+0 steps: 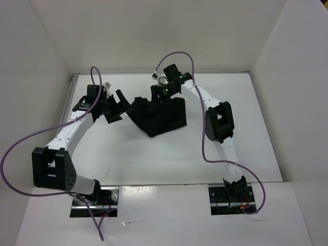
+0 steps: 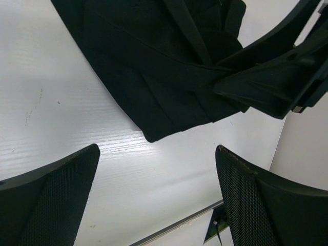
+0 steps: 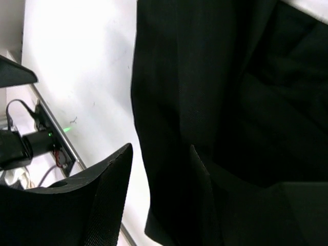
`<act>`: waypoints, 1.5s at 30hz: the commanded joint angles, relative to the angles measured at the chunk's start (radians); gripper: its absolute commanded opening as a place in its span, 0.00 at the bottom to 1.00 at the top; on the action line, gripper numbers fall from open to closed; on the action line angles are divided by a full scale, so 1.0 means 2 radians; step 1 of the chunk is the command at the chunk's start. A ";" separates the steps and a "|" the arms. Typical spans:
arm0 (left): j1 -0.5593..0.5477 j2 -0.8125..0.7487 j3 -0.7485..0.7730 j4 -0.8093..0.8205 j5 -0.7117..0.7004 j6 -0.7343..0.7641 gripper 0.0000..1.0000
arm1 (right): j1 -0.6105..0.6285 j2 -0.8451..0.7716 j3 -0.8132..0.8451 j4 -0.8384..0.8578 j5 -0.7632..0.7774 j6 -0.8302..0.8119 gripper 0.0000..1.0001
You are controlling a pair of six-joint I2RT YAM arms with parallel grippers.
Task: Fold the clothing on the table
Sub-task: Fold the skirt
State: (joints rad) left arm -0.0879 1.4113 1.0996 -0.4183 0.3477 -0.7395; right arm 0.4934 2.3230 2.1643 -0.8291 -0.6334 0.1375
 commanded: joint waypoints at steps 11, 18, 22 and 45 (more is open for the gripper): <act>0.002 0.017 -0.011 0.025 0.052 -0.005 1.00 | 0.017 -0.075 -0.029 -0.016 0.094 0.001 0.00; 0.002 0.027 -0.011 0.034 0.066 -0.005 1.00 | -0.030 -0.190 -0.185 0.046 0.156 0.088 0.00; 0.002 0.036 -0.011 0.034 0.071 -0.001 1.00 | -0.069 -0.257 -0.331 0.107 0.150 0.160 0.04; 0.002 0.088 0.014 0.024 0.107 0.028 1.00 | -0.007 -0.201 -0.189 0.065 0.297 0.023 0.44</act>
State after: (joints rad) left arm -0.0879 1.5761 1.0897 -0.3656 0.5316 -0.7151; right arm 0.4713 1.8370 1.7336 -0.6662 -0.0132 0.2798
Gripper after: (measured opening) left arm 1.001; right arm 0.437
